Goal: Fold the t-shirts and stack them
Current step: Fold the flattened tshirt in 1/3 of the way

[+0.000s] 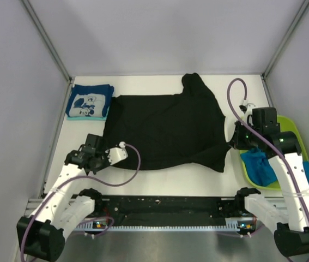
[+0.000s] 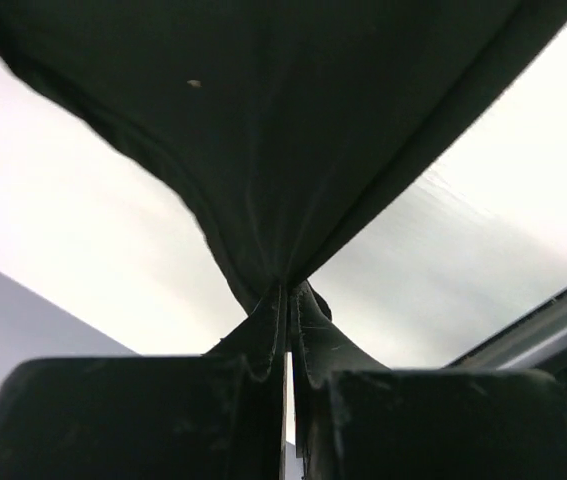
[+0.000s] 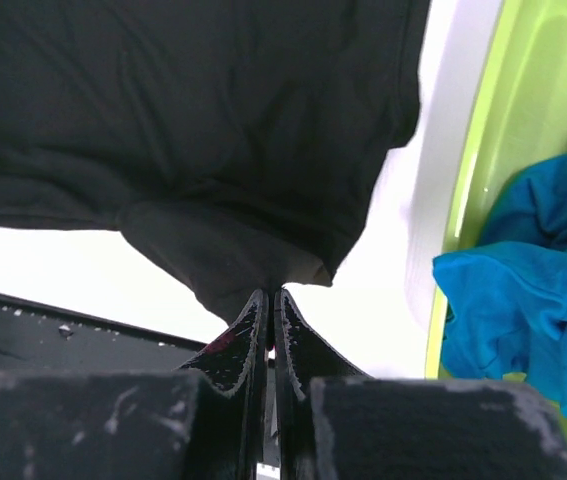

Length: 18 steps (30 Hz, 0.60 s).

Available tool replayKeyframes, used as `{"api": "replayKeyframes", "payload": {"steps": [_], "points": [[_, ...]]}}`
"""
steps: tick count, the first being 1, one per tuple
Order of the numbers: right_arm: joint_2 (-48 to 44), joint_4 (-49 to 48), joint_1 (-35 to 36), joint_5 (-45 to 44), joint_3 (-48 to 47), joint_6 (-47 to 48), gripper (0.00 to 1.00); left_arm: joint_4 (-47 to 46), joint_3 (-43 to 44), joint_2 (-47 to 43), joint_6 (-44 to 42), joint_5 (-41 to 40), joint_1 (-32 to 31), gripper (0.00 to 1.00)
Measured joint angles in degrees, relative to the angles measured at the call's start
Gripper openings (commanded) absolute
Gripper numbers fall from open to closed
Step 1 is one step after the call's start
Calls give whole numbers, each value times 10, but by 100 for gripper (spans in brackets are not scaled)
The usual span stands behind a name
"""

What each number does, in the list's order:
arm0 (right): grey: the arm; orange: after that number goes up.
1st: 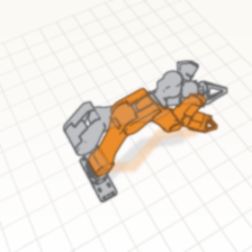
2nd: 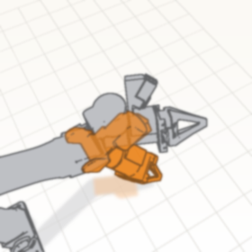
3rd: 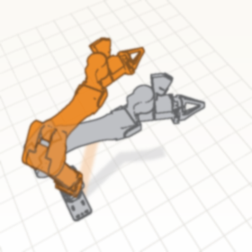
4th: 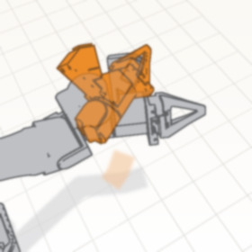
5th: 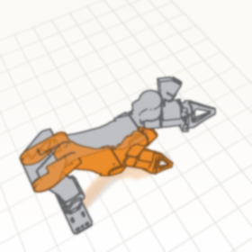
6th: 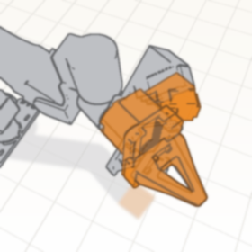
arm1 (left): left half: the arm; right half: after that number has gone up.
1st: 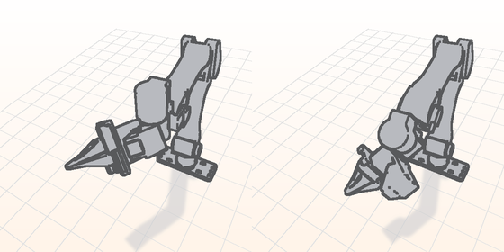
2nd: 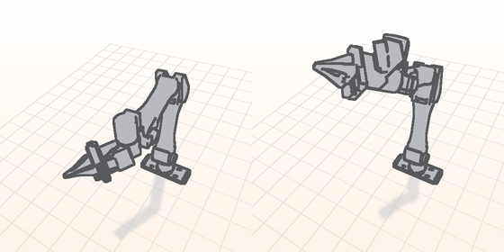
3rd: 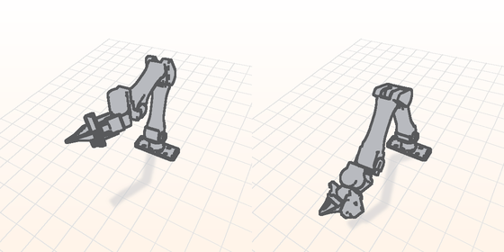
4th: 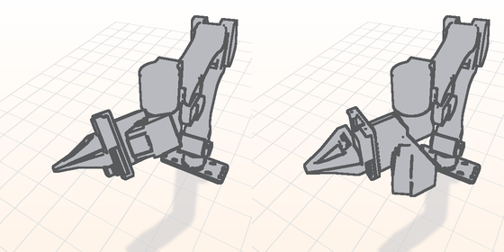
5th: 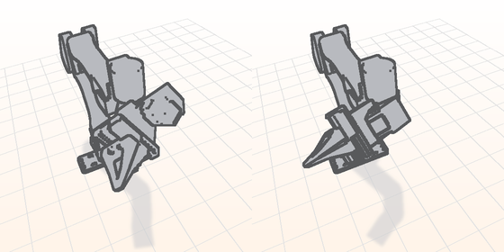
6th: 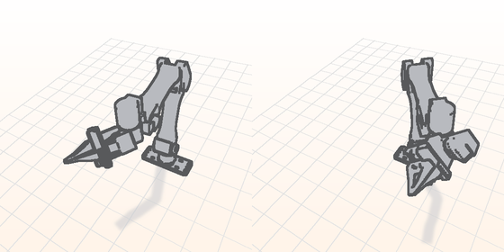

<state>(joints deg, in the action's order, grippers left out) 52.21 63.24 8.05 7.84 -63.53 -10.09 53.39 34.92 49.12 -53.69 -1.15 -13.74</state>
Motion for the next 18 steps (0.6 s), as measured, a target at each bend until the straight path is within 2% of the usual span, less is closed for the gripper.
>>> {"api": "replayKeyframes", "payload": {"steps": [4,12,18], "points": [[37,-20,0,21,-10,7,0,-30,34,38,21,-17,0,0],[283,-129,0,-9,-107,36,0,-133,150,257,48,-90,0,0],[396,-180,-1,-19,-172,72,0,-172,192,356,56,-118,0,0]]}}
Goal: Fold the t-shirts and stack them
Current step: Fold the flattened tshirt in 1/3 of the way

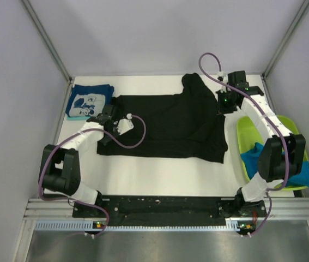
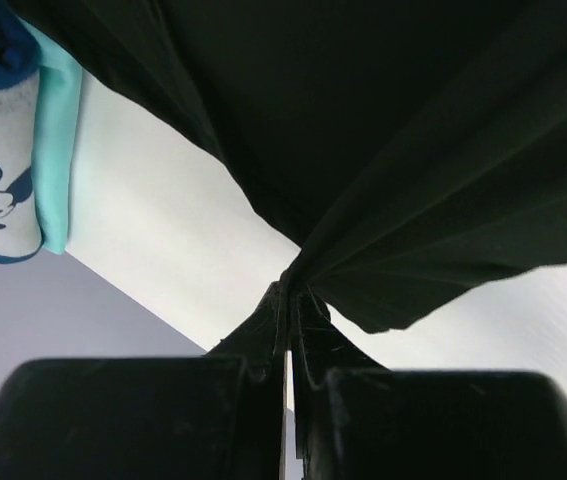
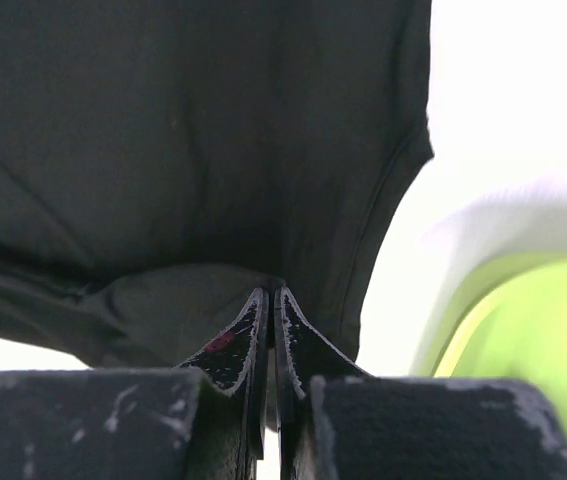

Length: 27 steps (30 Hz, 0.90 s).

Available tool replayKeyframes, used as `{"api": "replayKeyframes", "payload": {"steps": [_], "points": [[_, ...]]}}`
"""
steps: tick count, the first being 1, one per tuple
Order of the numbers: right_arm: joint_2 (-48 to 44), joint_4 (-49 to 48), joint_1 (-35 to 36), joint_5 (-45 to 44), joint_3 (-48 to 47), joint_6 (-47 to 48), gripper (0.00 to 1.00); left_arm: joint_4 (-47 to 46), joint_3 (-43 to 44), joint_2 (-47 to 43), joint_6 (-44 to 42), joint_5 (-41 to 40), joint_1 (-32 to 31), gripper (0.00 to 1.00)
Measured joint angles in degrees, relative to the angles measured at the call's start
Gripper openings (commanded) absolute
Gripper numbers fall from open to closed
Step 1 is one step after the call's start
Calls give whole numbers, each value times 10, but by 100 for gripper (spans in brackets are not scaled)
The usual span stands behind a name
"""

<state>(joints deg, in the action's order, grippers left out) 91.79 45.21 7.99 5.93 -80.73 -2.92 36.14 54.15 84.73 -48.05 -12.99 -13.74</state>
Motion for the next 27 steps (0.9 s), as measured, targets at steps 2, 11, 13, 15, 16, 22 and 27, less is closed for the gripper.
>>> {"api": "replayKeyframes", "payload": {"steps": [2,11,13,15,16,22,27], "points": [[23,-7,0,-2,-20,14,0,-10,12,27,0,-10,0,0],[85,-30,0,-31,-101,59,0,-43,37,95,0,-37,0,0],[94,-30,0,-34,-110,66,0,-48,44,103,0,-42,0,0],[103,-30,0,-34,-117,73,0,-52,55,113,0,-45,0,0],[108,-30,0,-34,-122,75,0,-54,60,117,0,-47,0,0],[143,-33,0,-34,-150,90,0,-67,76,142,0,-57,0,1],[172,-33,0,-23,-169,100,0,-85,76,148,1,-77,0,9]]}}
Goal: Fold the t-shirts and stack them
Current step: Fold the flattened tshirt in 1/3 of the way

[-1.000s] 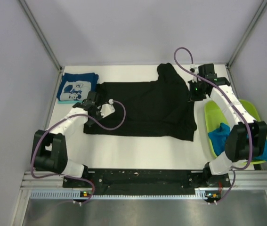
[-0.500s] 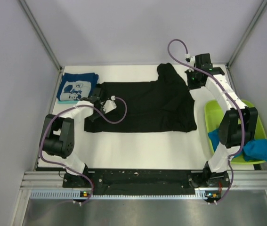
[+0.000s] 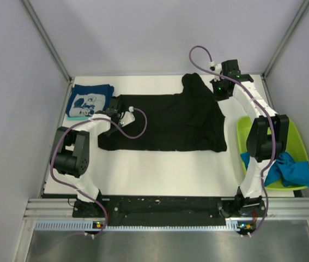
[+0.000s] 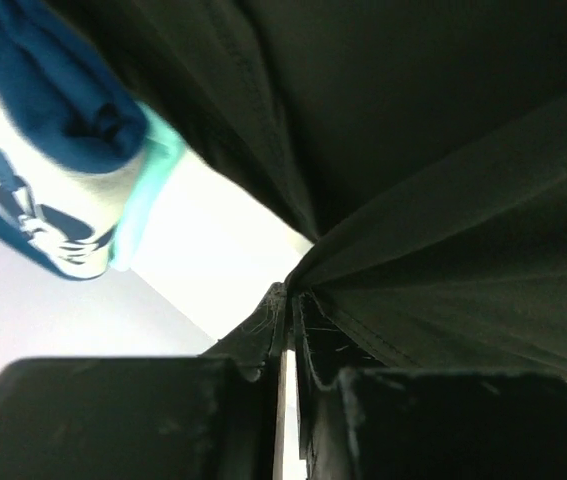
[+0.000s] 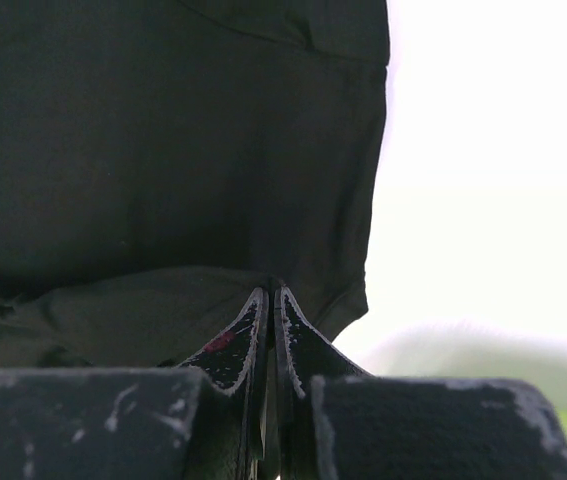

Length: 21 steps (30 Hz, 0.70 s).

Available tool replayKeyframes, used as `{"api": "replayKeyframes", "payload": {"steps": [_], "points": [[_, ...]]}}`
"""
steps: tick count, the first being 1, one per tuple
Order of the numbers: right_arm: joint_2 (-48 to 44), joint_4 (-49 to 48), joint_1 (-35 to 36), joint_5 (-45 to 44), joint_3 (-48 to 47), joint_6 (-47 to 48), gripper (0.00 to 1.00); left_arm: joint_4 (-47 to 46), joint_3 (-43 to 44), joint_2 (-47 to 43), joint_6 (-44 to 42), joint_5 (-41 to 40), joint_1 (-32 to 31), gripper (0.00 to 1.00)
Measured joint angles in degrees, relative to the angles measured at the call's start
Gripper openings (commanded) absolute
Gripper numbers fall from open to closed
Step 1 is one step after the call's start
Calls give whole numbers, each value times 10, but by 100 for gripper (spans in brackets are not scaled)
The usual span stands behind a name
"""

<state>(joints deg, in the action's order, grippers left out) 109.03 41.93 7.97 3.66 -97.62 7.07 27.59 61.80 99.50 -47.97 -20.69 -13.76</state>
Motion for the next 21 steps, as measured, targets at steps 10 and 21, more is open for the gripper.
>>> {"api": "replayKeyframes", "payload": {"steps": [10,21], "points": [[110,-8,0,-1,-122,-27,37,-125,43,34,0,-106,10,59],[89,-7,0,-26,-103,-97,56,-43,-13,-129,-5,44,32,51]]}}
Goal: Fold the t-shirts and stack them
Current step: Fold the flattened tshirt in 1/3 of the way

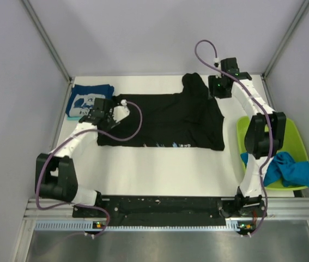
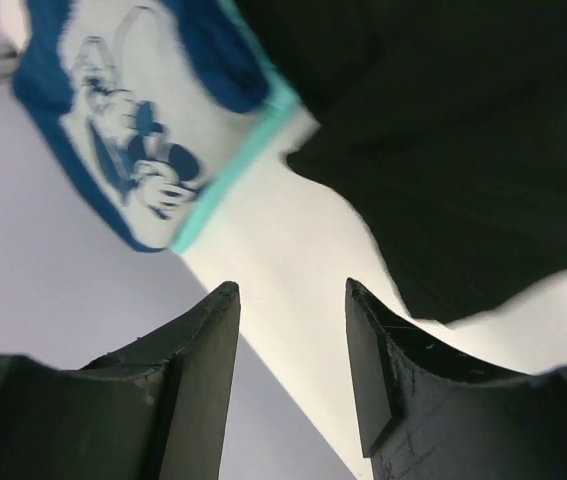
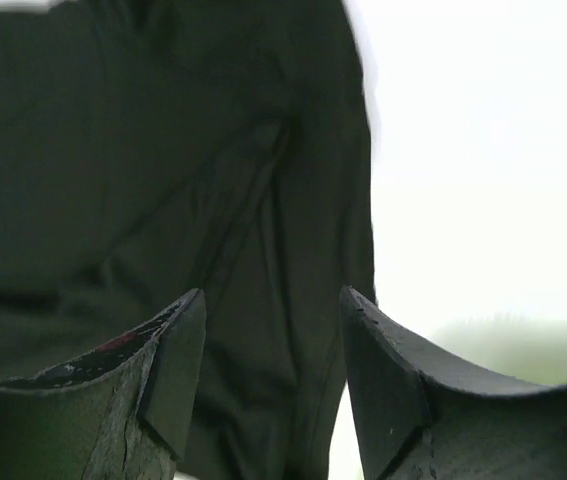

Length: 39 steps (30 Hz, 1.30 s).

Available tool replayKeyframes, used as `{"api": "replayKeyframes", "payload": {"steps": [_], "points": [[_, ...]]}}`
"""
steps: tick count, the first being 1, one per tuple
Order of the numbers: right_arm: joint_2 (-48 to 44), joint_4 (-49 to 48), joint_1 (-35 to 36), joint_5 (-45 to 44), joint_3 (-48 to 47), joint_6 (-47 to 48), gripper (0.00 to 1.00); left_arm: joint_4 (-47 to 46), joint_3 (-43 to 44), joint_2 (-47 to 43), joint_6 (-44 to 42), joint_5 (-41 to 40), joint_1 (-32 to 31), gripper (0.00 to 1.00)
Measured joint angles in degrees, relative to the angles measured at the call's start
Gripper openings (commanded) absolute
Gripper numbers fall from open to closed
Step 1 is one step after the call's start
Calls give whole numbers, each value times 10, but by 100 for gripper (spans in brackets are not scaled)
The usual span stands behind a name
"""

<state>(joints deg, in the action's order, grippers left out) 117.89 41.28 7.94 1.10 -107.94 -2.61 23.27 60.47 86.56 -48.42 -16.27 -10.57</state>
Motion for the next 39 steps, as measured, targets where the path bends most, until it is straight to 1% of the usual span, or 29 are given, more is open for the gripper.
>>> {"api": "replayKeyframes", "payload": {"steps": [2,3,4,5,9,12,14,17,19,22,23,24,25,29,32,35,39], "points": [[-65,5,0,1,76,-19,54,13,-54,-57,-24,41,-1,52],[-96,7,0,2,111,-28,54,19,-76,-77,-34,55,-2,53],[-146,6,0,4,169,-40,53,23,-109,-98,-53,71,-2,54],[-176,14,0,4,200,-47,53,27,-127,-104,-64,79,-2,55],[-280,25,0,3,322,-71,51,34,-172,-88,-101,105,-2,57],[-313,31,0,1,394,-85,51,22,-177,-65,-115,113,-2,57],[-321,34,0,-2,436,-92,51,-4,-180,-46,-118,111,-2,54],[-321,42,0,-9,481,-100,51,-40,-184,-16,-123,92,-2,45],[-321,40,0,-10,501,-106,51,-59,-186,-8,-128,76,-3,34],[-321,23,0,-10,530,-111,49,-84,-200,-4,-134,61,-3,12],[-321,9,0,-9,543,-112,47,-88,-205,-4,-136,58,-3,1],[-321,-3,0,-7,555,-113,42,-88,-208,-4,-138,56,-3,0],[-318,-14,0,-4,563,-115,35,-88,-210,-4,-138,55,-3,0],[-289,-59,0,-2,574,-123,1,-89,-216,-10,-139,51,-3,0],[-284,-81,0,-10,577,-128,0,-87,-235,-34,-144,47,-2,0],[-300,-91,-2,-18,588,-136,0,-78,-253,-69,-153,45,4,0],[-355,-54,-3,7,595,-159,0,-51,-258,-117,-176,37,17,0]]}}
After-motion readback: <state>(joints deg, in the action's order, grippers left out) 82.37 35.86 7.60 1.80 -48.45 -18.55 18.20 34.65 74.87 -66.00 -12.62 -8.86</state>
